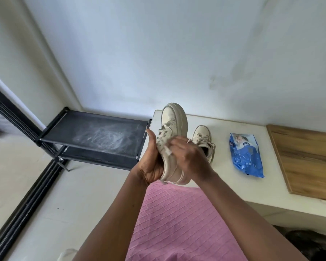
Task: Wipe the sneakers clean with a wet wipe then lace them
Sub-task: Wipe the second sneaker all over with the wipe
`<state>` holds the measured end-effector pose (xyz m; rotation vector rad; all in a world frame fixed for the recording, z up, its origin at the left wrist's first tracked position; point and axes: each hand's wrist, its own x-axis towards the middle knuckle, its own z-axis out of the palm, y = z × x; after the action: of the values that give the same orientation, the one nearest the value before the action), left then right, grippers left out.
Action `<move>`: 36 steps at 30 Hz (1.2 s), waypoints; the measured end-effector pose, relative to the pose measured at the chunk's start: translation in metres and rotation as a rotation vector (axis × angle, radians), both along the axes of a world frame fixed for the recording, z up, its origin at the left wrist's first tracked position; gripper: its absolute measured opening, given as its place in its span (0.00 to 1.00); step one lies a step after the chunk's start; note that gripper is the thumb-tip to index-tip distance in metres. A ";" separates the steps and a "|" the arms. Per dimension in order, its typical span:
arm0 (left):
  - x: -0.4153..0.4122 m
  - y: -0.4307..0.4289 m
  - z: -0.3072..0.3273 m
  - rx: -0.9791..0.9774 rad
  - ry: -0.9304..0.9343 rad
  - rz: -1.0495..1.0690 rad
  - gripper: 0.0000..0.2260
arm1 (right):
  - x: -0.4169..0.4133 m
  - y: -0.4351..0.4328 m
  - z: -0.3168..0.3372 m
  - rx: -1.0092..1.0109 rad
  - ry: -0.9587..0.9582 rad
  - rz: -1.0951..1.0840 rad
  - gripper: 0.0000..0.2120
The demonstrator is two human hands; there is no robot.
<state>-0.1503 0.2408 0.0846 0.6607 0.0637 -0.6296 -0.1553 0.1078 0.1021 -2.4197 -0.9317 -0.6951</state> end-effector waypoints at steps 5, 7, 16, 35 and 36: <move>-0.017 -0.006 0.020 0.043 -0.005 0.064 0.34 | -0.004 0.010 0.030 0.039 -0.067 -0.227 0.13; -0.016 -0.002 0.027 0.086 -0.021 0.083 0.31 | -0.024 0.022 0.028 0.119 -0.058 -0.221 0.13; -0.022 0.004 0.045 -0.025 0.019 0.106 0.31 | -0.020 0.016 0.051 -0.044 -0.273 -0.166 0.09; -0.023 -0.004 0.076 -0.011 0.049 0.167 0.30 | 0.003 0.023 0.077 -0.130 -0.341 -0.362 0.07; -0.022 -0.003 0.076 -0.007 0.043 0.177 0.29 | -0.002 0.028 0.075 -0.122 -0.329 -0.350 0.08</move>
<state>-0.1722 0.2377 0.1609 0.6270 0.1585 -0.4733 -0.1572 0.1355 0.1767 -2.6585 -0.6859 -1.2233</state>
